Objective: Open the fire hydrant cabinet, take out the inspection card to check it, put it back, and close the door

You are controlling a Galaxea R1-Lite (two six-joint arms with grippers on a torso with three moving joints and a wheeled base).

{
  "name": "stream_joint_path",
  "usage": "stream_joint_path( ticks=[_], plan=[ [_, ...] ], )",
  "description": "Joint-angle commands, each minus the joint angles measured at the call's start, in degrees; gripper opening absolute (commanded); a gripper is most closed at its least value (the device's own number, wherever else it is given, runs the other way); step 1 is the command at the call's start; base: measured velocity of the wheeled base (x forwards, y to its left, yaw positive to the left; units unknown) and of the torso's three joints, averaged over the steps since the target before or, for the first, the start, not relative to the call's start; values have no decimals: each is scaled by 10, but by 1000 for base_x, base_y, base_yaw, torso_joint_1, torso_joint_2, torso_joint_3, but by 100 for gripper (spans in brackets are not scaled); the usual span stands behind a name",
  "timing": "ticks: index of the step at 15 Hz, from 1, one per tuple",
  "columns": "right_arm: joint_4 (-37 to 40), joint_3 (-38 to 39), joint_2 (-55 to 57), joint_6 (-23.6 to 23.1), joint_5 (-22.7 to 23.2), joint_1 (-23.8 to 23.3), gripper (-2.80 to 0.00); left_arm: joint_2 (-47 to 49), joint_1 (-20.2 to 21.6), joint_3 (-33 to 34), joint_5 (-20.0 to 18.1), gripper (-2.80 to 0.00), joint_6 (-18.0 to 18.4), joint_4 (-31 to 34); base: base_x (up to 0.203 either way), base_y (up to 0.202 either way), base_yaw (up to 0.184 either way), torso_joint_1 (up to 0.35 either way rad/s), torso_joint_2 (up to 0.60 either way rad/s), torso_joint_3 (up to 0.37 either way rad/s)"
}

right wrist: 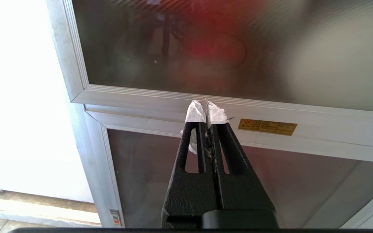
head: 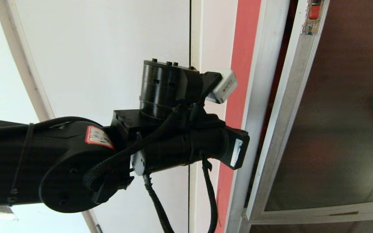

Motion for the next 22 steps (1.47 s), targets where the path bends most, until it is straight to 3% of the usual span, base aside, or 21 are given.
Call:
stream_joint_path(
  ticks=[1,14,22],
  plan=[
    [0,1,1,-1,0,0,-280,32,-9,-5,19,-280,0,-28,0,0,0,0,0,0],
    [0,1,1,-1,0,0,-280,111,-19,-95,44,-280,-2,-47,0,0,0,0,0,0],
    [0,1,1,-1,0,0,-280,102,-28,-98,51,-280,-4,-46,0,0,0,0,0,0]
  ],
)
